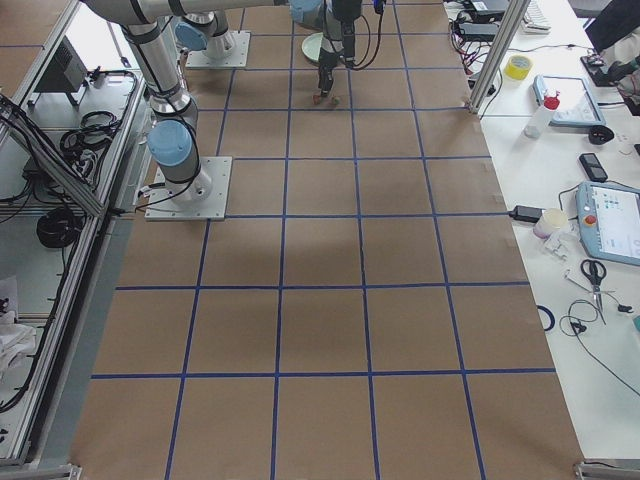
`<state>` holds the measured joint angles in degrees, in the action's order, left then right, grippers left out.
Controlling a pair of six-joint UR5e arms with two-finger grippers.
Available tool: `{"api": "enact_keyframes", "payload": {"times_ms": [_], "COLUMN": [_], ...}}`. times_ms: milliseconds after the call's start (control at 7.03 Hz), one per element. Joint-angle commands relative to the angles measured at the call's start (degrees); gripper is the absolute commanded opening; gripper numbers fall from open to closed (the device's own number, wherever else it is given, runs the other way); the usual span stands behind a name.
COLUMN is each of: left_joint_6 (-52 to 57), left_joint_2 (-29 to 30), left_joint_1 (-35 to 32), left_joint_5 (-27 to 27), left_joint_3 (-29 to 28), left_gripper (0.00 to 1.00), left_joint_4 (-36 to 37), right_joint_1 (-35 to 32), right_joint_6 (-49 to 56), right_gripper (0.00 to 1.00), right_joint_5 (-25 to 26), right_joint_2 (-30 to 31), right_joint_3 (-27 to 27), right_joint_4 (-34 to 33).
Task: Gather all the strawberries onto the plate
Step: 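Lower the left gripper and grasp one strawberry, then carry the strawberry over the green plate and open the left gripper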
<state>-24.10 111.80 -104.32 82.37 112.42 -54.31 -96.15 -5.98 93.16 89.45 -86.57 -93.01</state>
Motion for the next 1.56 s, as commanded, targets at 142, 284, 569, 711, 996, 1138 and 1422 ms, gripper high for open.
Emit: {"api": "enact_keyframes", "payload": {"times_ms": [142,284,569,711,996,1138,1422], "left_joint_6": [1.2,1.5,4.1,5.8,14.0,16.2,16.2], "left_joint_2": [-1.4,-2.3,-5.0,-6.8,-8.3,-7.7,-6.9], "left_joint_1": [0.3,0.5,2.3,6.3,17.9,20.9,21.9], "left_joint_5": [1.2,4.0,10.0,12.4,14.3,14.4,14.4], "left_joint_3": [-0.7,-1.9,-5.4,-6.4,-5.9,-5.6,-4.0], "left_gripper": [0.00,0.00,0.00,0.00,0.00,0.00,0.33], "left_joint_4": [-0.3,-1.6,-11.6,-17.6,-19.0,-19.6,-19.6], "right_joint_1": [0.0,0.0,0.0,0.1,0.1,0.0,0.0], "right_joint_6": [0.0,0.0,0.0,0.0,0.0,-0.1,0.0], "right_gripper": [1.00,1.00,1.00,1.00,1.00,1.00,1.00], "right_joint_5": [-0.1,-0.1,0.1,0.1,0.1,-0.2,-0.2], "right_joint_2": [-0.1,-0.1,-0.1,-0.1,-0.1,-0.1,-0.1], "right_joint_3": [0.0,0.0,0.0,0.0,0.0,0.0,0.0], "right_joint_4": [-0.1,-0.1,-0.2,-0.2,-0.3,-0.3,-0.3]}}
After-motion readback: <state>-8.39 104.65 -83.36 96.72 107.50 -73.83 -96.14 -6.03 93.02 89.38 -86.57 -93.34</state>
